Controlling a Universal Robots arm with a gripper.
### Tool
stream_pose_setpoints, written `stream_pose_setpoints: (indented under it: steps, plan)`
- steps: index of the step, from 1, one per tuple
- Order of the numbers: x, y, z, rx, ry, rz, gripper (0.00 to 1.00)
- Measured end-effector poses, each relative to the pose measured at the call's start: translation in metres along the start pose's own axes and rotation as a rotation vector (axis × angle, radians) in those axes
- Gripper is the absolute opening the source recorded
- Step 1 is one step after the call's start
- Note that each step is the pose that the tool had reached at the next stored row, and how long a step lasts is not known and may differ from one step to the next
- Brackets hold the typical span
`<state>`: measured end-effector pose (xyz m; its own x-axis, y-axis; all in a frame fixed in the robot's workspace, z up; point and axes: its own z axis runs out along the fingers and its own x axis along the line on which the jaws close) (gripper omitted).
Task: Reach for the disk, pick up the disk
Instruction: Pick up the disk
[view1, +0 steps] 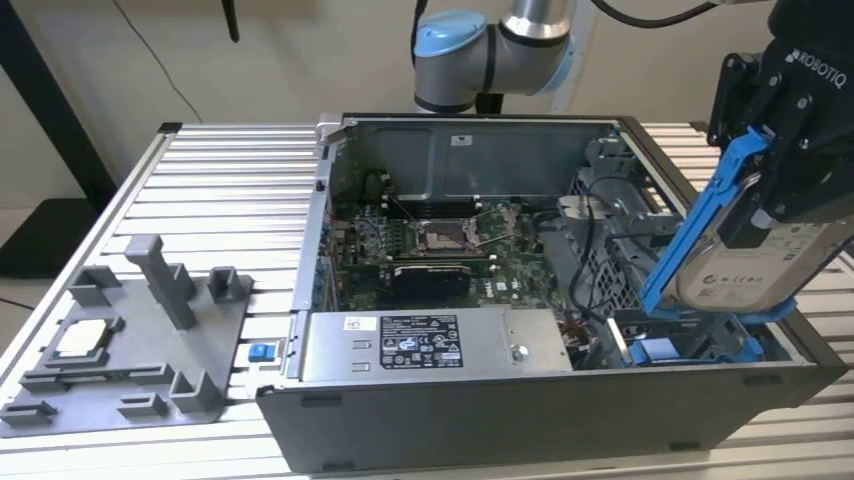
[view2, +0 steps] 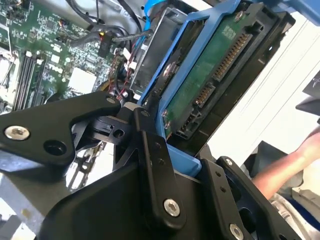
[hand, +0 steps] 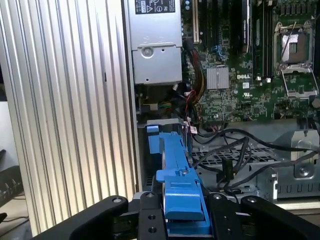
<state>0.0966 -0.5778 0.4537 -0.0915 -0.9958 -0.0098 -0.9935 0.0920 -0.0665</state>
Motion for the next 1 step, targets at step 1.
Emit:
stream_pose_setpoints:
  steps: [1]
  plan:
    - [0.0000,0.0000,0.0000,0.0000,-0.0001,-0.001,0.00]
